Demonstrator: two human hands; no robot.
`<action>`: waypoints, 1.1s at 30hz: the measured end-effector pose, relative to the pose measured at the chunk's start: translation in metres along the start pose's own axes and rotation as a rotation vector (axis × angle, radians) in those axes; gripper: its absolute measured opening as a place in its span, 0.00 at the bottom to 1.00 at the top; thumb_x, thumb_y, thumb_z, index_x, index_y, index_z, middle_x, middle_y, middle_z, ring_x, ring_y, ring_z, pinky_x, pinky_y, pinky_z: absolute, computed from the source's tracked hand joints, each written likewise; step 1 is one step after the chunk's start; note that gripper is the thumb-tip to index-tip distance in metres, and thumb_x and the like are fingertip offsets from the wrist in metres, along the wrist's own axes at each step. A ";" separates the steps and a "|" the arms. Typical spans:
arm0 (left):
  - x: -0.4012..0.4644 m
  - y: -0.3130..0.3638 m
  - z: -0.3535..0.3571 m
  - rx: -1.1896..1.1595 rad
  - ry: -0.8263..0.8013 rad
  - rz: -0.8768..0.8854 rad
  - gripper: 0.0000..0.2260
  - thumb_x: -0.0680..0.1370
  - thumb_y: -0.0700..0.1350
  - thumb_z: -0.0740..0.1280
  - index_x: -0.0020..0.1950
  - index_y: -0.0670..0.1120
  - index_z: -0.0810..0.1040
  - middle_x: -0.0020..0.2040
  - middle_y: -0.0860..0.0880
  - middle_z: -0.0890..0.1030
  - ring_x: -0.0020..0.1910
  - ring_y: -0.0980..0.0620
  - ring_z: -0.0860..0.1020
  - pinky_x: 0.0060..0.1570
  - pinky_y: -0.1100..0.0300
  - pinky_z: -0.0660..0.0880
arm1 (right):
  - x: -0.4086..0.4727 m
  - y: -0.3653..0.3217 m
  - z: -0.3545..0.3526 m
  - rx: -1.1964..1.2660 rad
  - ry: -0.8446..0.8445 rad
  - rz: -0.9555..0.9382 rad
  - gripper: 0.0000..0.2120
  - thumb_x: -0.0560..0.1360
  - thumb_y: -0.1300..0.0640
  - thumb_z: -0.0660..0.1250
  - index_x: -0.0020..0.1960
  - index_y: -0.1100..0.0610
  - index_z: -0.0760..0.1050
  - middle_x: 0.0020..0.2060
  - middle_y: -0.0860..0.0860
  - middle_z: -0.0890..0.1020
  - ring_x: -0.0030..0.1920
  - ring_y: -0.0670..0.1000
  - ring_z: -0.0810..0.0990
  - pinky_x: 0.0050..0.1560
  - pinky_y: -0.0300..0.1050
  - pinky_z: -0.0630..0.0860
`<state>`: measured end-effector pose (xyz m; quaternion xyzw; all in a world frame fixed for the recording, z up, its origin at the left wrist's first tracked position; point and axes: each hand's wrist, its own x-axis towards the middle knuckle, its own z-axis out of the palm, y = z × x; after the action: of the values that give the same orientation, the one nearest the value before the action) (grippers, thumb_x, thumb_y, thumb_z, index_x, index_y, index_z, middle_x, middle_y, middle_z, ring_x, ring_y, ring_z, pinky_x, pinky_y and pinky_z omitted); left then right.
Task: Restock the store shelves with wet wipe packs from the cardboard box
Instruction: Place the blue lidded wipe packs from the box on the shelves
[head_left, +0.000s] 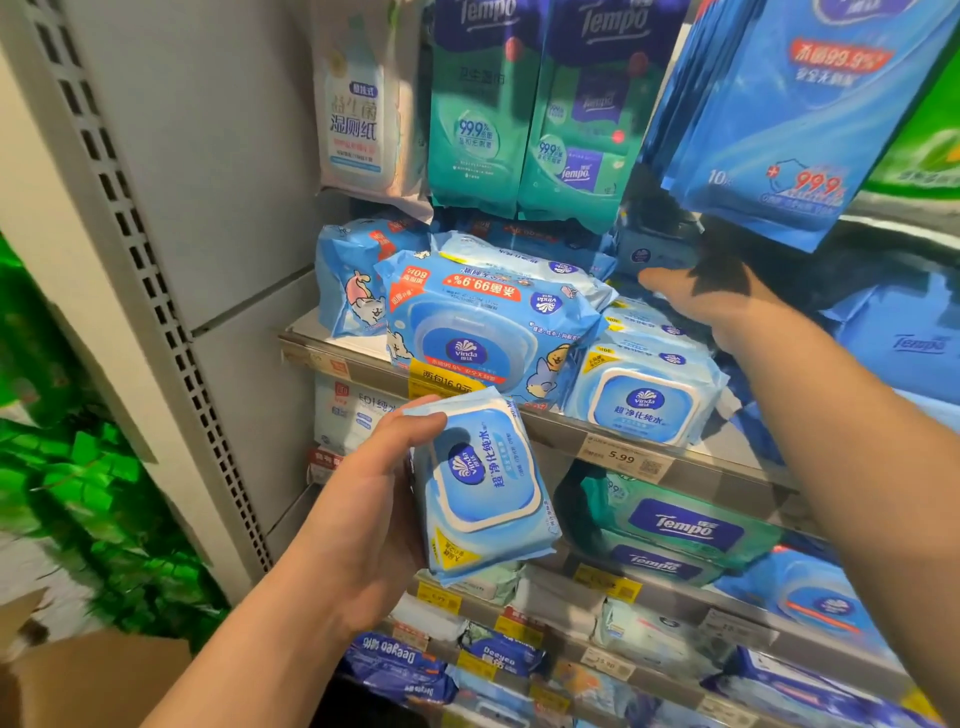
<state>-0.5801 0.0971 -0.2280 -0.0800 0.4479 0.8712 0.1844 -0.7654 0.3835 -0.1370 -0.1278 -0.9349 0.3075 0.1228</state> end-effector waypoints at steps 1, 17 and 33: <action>0.000 0.003 0.003 0.000 -0.003 0.007 0.26 0.72 0.52 0.68 0.71 0.50 0.77 0.65 0.42 0.82 0.64 0.38 0.80 0.63 0.34 0.74 | -0.005 0.002 -0.001 0.041 0.028 0.042 0.30 0.74 0.37 0.70 0.70 0.54 0.73 0.62 0.52 0.80 0.59 0.58 0.80 0.59 0.52 0.77; 0.010 0.033 0.091 0.291 -0.231 0.012 0.20 0.81 0.44 0.68 0.73 0.45 0.71 0.59 0.40 0.85 0.58 0.40 0.84 0.56 0.39 0.81 | -0.170 0.004 -0.022 0.678 -0.439 -0.078 0.19 0.67 0.34 0.71 0.47 0.47 0.83 0.44 0.61 0.83 0.41 0.58 0.76 0.39 0.55 0.70; 0.044 0.053 0.133 0.086 -0.068 0.038 0.08 0.83 0.42 0.63 0.60 0.41 0.77 0.58 0.38 0.80 0.56 0.39 0.83 0.56 0.52 0.81 | -0.108 0.006 -0.044 1.114 0.001 0.445 0.07 0.79 0.50 0.69 0.51 0.54 0.80 0.38 0.52 0.84 0.30 0.50 0.84 0.26 0.40 0.78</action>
<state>-0.6378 0.1874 -0.1238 -0.0335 0.4798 0.8568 0.1861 -0.6500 0.3785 -0.1227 -0.2369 -0.5839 0.7694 0.1043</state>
